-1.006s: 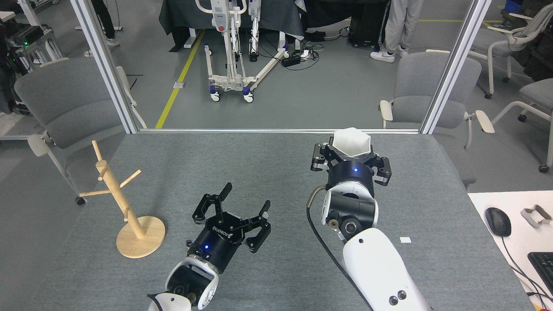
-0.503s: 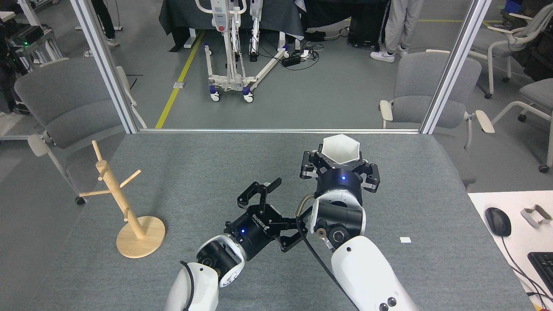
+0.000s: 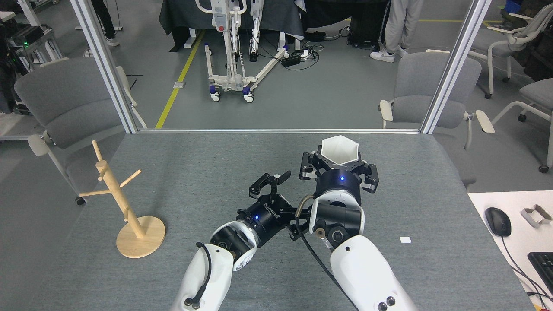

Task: Hang cup on storage rack
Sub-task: 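Bring the left gripper under the cup held by the right gripper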

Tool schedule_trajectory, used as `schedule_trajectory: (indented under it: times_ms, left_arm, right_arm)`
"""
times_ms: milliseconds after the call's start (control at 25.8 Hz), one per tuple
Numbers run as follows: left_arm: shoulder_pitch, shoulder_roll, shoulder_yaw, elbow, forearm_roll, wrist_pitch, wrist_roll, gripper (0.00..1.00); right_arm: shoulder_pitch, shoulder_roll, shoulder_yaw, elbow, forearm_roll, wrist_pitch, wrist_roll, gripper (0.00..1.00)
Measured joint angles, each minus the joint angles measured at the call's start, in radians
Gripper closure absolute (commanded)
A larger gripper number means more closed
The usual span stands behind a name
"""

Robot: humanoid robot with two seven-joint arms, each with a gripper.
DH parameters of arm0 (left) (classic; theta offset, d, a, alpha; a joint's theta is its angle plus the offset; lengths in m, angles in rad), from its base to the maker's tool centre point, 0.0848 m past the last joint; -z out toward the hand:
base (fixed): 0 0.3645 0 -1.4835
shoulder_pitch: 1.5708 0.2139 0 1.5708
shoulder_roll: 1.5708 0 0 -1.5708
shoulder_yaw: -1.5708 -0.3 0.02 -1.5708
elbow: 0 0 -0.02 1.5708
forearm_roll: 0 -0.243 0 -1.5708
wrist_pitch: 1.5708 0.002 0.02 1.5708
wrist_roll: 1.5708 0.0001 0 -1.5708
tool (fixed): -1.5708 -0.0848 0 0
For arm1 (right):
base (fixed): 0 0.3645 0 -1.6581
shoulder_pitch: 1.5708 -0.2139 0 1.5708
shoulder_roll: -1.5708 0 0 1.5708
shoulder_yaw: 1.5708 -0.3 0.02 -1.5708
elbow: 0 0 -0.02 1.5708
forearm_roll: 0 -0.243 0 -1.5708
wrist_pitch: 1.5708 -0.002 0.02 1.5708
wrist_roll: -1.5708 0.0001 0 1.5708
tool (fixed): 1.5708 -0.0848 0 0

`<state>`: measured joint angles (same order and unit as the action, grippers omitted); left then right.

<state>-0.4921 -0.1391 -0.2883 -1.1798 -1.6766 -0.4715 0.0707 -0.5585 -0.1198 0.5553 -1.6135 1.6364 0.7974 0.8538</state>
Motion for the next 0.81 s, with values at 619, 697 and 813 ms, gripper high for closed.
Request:
schedule_trajectory:
  times_ms: [619, 697, 813]
  left_arm:
    - [-0.099, -0.004, -0.113, 0.081, 0.006, 0.011, -0.043, 0.01]
    - [-0.114, -0.004, -0.114, 0.096, 0.009, 0.008, -0.046, 0.01]
    - [-0.131, -0.005, -0.119, 0.114, 0.018, 0.002, -0.052, 0.01]
  right_arm:
    - [0.011, 0.001, 0.001, 0.003, -0.003, -0.001, 0.000, 0.94]
    - [0.015, 0.002, 0.001, 0.003, -0.002, -0.001, 0.001, 0.94]
    - [0.017, 0.002, 0.000, 0.004, -0.002, -0.001, 0.001, 0.94]
